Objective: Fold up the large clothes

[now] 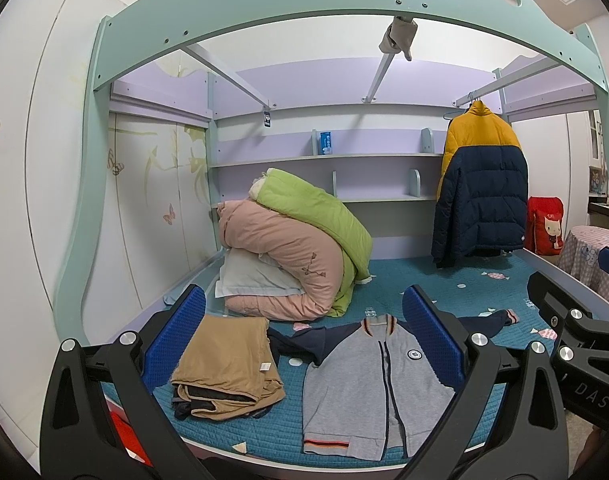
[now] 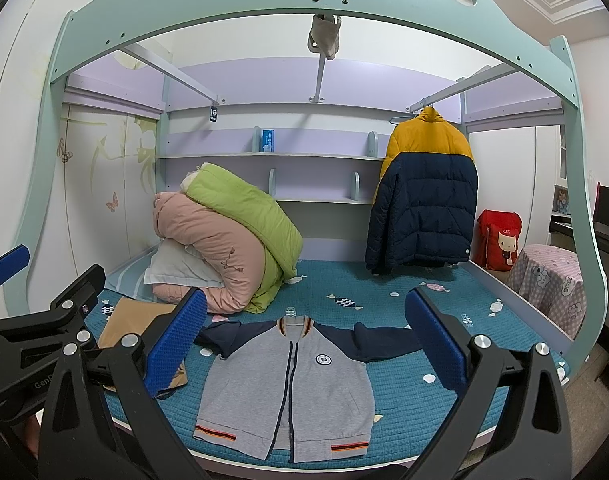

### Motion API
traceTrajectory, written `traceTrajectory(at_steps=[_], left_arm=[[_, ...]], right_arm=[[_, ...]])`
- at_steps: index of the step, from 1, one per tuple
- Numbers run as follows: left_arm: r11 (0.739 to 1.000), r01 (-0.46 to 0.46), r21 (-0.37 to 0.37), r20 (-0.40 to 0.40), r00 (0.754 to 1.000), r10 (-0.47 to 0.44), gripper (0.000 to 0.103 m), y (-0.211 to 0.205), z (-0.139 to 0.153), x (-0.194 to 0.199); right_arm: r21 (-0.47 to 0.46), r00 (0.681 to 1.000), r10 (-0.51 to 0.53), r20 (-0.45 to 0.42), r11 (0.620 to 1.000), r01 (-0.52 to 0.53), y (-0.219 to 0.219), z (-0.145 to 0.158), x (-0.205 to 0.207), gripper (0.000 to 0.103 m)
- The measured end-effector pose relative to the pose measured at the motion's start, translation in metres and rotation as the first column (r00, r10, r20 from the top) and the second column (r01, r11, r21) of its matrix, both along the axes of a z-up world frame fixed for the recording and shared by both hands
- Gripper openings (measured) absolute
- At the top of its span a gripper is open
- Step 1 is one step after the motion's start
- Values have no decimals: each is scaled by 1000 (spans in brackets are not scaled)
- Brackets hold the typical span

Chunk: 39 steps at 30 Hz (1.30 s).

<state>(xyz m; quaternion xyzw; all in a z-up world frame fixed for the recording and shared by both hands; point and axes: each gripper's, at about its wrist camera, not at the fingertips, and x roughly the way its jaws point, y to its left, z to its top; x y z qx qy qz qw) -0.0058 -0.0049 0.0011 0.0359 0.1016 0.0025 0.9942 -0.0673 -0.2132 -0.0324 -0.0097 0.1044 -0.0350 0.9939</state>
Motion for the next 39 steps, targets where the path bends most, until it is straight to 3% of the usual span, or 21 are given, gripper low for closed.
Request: traceTrajectory(at_steps=[39], left_arm=[[1000,-1,1,4,1000,1,99,-2,-1,-3]], right_arm=[[-1,1000,1,1,1000,-1,0,-1,0,96]])
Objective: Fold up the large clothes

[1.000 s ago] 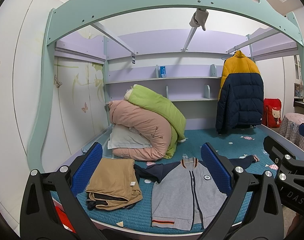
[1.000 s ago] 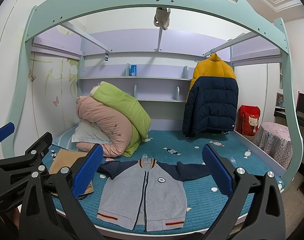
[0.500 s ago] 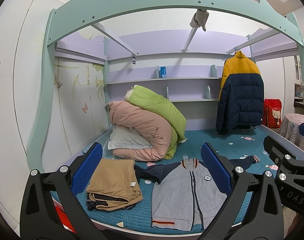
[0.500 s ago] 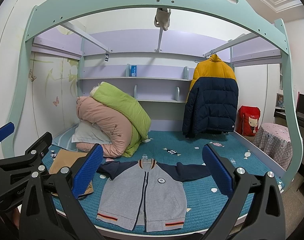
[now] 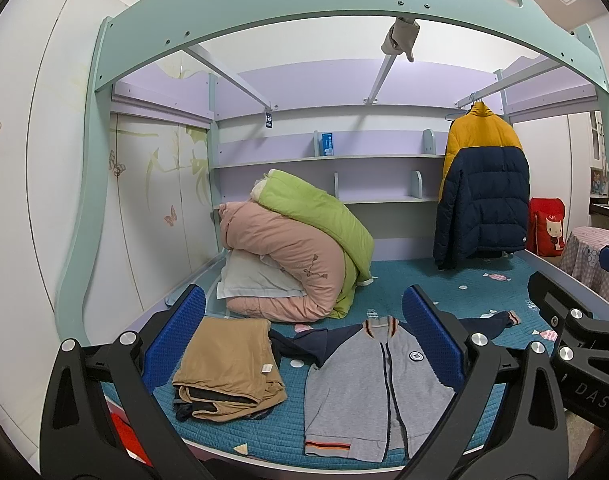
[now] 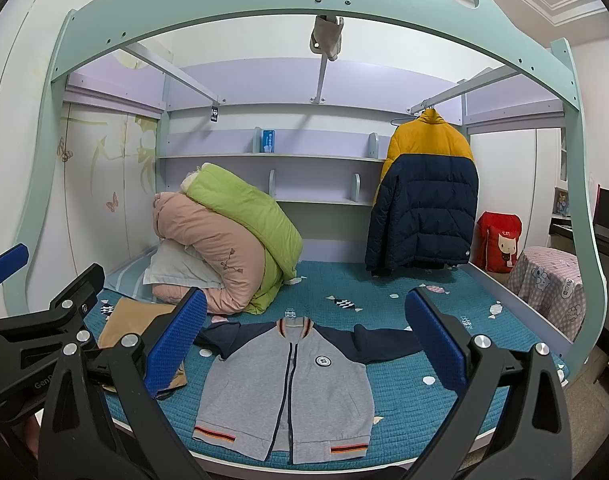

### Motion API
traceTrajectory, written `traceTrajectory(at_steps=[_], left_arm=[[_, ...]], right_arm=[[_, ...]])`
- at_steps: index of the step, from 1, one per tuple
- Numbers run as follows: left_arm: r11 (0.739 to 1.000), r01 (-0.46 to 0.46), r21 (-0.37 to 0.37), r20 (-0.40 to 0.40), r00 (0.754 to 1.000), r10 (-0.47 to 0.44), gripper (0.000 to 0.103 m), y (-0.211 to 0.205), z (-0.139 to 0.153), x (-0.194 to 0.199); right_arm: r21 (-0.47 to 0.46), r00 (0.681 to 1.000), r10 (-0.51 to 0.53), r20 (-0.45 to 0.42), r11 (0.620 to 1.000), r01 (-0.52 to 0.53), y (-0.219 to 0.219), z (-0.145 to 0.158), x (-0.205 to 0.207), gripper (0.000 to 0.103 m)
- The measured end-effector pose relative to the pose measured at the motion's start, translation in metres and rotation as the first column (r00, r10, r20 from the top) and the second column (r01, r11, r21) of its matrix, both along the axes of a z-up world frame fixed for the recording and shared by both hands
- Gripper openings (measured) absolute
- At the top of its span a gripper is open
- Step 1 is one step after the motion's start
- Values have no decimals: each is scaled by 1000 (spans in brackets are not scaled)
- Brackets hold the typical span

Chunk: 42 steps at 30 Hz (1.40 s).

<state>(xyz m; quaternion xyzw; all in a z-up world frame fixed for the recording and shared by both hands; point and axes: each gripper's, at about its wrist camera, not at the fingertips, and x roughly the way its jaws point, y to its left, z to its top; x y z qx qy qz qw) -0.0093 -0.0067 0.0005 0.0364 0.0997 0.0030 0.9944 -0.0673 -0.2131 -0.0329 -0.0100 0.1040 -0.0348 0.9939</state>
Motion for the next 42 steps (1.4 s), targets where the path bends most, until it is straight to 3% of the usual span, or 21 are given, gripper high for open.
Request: traceTrajectory(at_steps=[15,26,42], left_arm=[[1000,0,2,-4,1000,0,99,2,2,-1],[1000,7,1,-25,1000,-7,99,14,-7,18],[1000,12,27,-82,997,-9,99,-4,-28,67]], right_arm=[[2,1000,0,-7,1000,0,-1,2,2,96],[2,1000,-16,-26,1000,16,5,-9,20,96],[15,995,-30,-94,999,31,-1,-22,58,96]])
